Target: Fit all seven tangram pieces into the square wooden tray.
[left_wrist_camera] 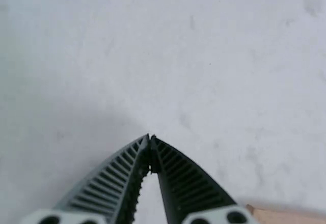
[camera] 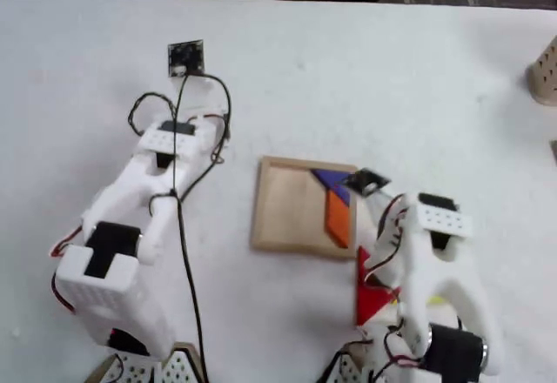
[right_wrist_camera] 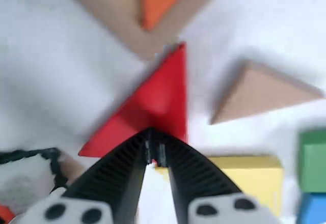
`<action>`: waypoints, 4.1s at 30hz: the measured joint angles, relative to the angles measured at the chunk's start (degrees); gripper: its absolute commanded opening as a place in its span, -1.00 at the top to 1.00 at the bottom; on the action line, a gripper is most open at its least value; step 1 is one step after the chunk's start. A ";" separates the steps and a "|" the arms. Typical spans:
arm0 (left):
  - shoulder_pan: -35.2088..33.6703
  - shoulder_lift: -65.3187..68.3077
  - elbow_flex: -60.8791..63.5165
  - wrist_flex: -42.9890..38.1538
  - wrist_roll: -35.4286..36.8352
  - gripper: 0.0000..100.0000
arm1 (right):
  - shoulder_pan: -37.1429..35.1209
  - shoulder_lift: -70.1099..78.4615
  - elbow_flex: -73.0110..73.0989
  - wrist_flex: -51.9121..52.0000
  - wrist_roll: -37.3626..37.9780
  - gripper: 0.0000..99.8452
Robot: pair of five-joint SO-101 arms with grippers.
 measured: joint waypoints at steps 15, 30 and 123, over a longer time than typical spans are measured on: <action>0.00 0.00 0.00 0.00 0.00 0.95 | 3.25 0.97 -4.75 2.46 -3.16 0.96; 0.00 0.00 0.00 0.00 0.00 0.95 | -5.19 -17.14 14.07 0.26 0.62 0.96; 0.00 0.00 0.00 0.00 0.00 0.95 | 4.84 31.91 -37.10 -7.21 -53.01 0.72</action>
